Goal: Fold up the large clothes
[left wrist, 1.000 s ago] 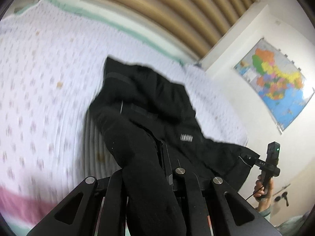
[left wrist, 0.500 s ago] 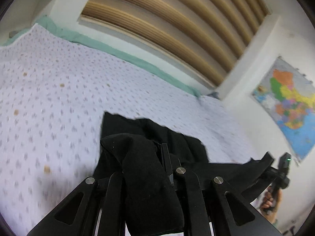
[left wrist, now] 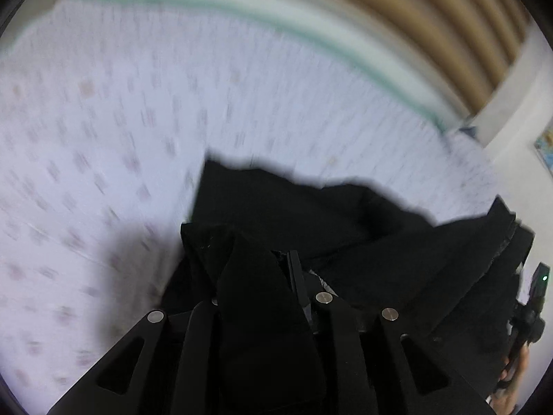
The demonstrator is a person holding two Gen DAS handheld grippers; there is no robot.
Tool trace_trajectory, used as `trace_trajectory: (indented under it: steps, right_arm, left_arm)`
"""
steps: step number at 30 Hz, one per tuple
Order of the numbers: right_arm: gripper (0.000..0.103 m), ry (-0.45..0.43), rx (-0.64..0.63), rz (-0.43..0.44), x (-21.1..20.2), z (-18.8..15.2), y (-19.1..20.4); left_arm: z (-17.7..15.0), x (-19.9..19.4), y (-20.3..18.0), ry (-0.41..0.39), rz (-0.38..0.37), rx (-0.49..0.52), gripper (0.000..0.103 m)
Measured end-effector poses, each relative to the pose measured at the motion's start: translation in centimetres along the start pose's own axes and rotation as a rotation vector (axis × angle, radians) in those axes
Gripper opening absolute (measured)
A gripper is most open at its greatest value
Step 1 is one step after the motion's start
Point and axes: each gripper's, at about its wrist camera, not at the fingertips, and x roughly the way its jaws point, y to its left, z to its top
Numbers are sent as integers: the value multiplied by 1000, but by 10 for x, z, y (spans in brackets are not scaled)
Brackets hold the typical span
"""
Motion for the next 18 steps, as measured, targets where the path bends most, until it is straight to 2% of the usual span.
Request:
trace_trajectory:
  steps: [2,6,9,11,12,13,14,16,18]
  right_arm:
    - [11,25,20,7,23,-5,-5]
    - [11,10,-18,-10,26,-7,0]
    - [20,11,-11,41,12,-9,-4]
    - [26,1,-19,93,-7,-13,-9]
    - [29,-17,-49,141,-24,-17,-12]
    - [36,-34,-71,172,-38,-20,-15]
    - [42,-53,-89,198,-52,-24,-19]
    - [62,-93,-104,228,-80,-31,-29]
    - [66,-126,-110,234,-99,-35,-37]
  left_arm:
    - [-1,7,4,-2,-8,-15,19]
    - [-4,-1,-1,-16,-7,33,19]
    - [-8,-23,-2,-28,-46,83,19]
    - [-15,-55,-5,-79,-112,166,22]
    - [-19,-77,-3,-112,-151,216,27]
    - [-22,-98,1,-129,-205,243,33]
    - [-21,-109,5,-128,-242,245,36]
    - [-18,-137,24,-114,-377,200,54]
    - [-16,-154,38,-134,-454,156,64]
